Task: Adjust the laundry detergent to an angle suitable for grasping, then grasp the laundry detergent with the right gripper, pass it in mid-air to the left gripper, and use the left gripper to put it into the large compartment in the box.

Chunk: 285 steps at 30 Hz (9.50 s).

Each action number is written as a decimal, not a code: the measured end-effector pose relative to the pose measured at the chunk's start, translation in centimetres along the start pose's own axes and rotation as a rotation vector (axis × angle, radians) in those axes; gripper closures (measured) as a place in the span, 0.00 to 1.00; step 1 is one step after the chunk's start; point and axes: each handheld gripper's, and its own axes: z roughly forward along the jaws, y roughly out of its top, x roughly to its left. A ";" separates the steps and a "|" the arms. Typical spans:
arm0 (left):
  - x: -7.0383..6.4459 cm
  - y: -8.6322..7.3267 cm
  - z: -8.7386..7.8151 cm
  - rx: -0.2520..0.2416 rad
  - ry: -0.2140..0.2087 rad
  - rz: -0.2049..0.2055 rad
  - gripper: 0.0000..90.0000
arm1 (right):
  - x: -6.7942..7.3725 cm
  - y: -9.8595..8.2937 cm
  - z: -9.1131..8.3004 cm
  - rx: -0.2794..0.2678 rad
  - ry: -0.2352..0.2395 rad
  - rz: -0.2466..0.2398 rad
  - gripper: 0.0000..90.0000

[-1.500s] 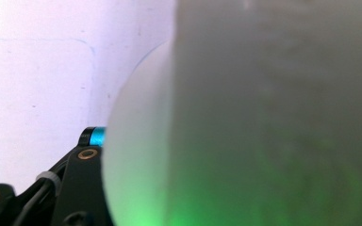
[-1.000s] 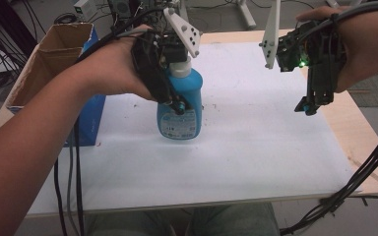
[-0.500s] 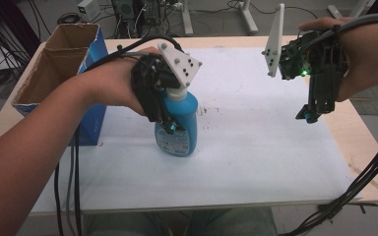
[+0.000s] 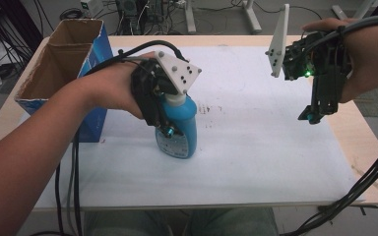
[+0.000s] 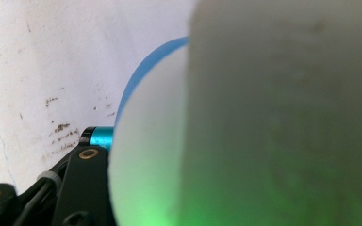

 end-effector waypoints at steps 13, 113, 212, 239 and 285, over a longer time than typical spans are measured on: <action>-0.1 -0.3 0.3 -0.007 -0.002 0.003 0.48 | -0.2 0.2 0.3 -0.002 0.007 -0.008 0.03; -2.1 0.6 -9.9 0.504 0.137 -0.368 0.02 | -1.9 2.8 -0.7 -0.014 0.004 -0.076 0.03; -0.6 -0.1 -10.5 0.506 0.138 -0.427 0.02 | -0.5 2.9 0.3 -0.404 0.050 0.077 0.03; -0.8 -0.7 -10.1 0.503 0.132 -0.425 0.02 | 3.5 3.9 8.8 -0.742 0.109 0.258 0.03; -1.5 -1.5 -10.5 0.502 0.137 -0.422 0.02 | 4.5 11.3 15.0 -1.064 0.095 0.388 0.03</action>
